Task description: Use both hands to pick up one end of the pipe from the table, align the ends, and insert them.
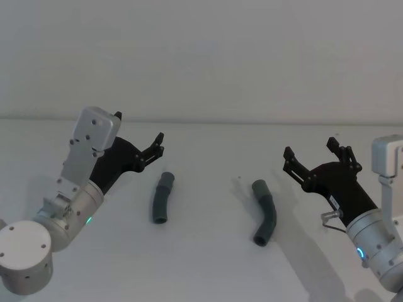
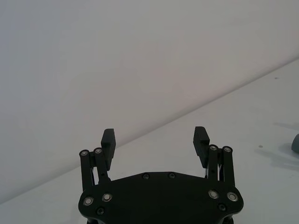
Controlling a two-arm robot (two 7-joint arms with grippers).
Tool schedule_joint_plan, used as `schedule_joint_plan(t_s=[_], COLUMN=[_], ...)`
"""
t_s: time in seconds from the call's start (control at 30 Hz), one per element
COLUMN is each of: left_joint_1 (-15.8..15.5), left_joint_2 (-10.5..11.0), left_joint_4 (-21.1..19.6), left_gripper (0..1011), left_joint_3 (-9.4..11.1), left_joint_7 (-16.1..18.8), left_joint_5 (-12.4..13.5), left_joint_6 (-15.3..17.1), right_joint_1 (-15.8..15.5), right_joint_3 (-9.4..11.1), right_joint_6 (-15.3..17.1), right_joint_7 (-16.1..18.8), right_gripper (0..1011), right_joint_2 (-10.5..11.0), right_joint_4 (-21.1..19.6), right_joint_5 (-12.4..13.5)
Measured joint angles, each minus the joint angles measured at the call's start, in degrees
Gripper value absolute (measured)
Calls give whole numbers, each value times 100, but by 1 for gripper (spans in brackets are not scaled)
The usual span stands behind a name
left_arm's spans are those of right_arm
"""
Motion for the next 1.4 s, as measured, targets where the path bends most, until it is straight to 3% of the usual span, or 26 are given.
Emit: schedule_joint_plan(t_s=[1.4], left_joint_1=[0], left_joint_2=[0], left_joint_4=[0], left_gripper=[1001], left_joint_3=[0], left_joint_7=[0], left_joint_5=[0], left_joint_6=[0], right_joint_1=[0], right_joint_3=[0], right_joint_6=[0], right_joint_7=[0], right_gripper=[1000], right_joint_2=[0], right_joint_4=[0], right_joint_5=[0])
